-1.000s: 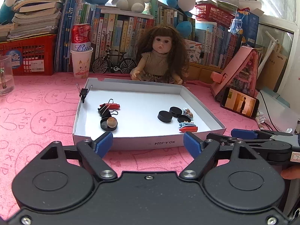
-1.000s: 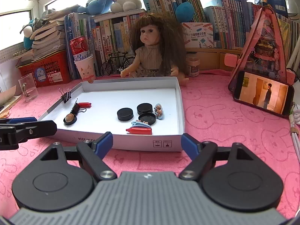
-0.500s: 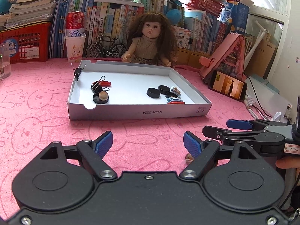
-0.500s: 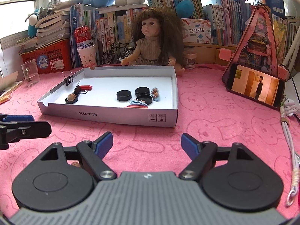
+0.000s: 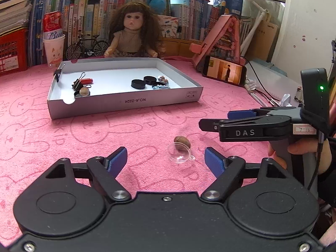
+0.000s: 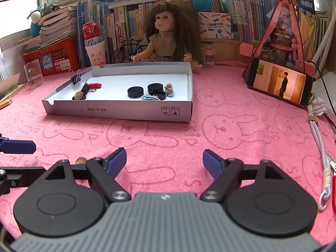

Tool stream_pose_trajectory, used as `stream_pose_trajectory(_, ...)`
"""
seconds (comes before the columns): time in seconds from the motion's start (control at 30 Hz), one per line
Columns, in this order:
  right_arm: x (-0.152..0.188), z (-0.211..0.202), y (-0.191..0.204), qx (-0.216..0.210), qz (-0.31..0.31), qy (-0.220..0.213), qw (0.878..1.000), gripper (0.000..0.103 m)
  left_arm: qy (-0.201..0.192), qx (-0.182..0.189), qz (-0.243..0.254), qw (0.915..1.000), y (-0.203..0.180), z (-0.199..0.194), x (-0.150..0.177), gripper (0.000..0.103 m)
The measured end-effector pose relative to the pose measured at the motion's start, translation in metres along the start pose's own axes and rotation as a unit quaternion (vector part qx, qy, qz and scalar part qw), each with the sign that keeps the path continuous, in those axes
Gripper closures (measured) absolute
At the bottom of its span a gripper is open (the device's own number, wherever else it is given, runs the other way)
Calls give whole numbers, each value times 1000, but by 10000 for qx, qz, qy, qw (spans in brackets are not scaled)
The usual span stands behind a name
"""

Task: Organize rigid objects
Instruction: 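Move the left tool to the clear plastic dome while the right tool approaches a wooden bead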

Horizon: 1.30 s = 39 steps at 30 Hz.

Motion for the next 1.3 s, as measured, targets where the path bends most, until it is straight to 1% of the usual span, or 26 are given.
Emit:
stream_pose_trajectory(0.07, 1, 0, 0, 5, -8, 5, 10000, 15, -34, 44, 167, 9998, -8, 0, 1, 25)
stream_pose_trajectory(0.17, 1, 0, 1, 10, -25, -15, 10000, 15, -64, 41, 299, 9995, -15, 5, 1, 29)
stream_pose_trajectory(0.27, 0, 0, 0, 13, -17, -22, 10000, 15, -50, 97, 322, 9994, -19, 12, 1, 36)
stream_pose_trajectory(0.37, 1, 0, -2, 24, 6, -15, 10000, 15, 17, 39, 271, 9996, -18, 21, 2, 48)
stream_pose_trajectory(0.43, 1, 0, -3, 23, 22, -10, 10000, 15, 47, -12, 195, 9998, -15, 26, 4, 62)
stream_pose_trajectory(0.47, 2, 0, -3, 20, 22, -7, 10000, 15, 11, -66, 176, 9998, -13, 27, 3, 65)
stream_pose_trajectory(0.5, 2, 0, -3, 3, 18, -2, 10000, 15, 3, -115, 179, 9998, -12, 27, 3, 72)
stream_pose_trajectory(0.57, 3, -1, -1, -59, -15, 4, 10000, 15, 15, -126, 147, 9998, -10, 27, 2, 73)
stream_pose_trajectory(0.67, 4, -2, 3, -163, -88, -7, 9998, 16, -40, -268, 109, 9996, -3, 24, -1, 73)
stream_pose_trajectory(0.9, 3, -9, 21, -636, -289, -168, 9974, 18, -117, -661, -140, 9976, 23, 19, -10, 73)
stream_pose_trajectory(1.07, 5, -16, 38, -959, -485, -242, 9939, 18, -144, -829, -265, 9961, 35, 17, -14, 73)
stream_pose_trajectory(1.17, 7, -17, 47, -1108, -568, -222, 9920, 21, -161, -868, -307, 9956, 38, 16, -14, 72)
stream_pose_trajectory(1.3, 10, -16, 58, -1228, -664, -165, 9901, 28, -164, -889, -312, 9954, 39, 15, -14, 72)
Point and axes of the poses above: each gripper's, at about its wrist camera, not at the fingertips, and z roughly the way its jaws point, y to its left, x to its underside, the point moved 8 cm from there along z, roughly the way its jaws point
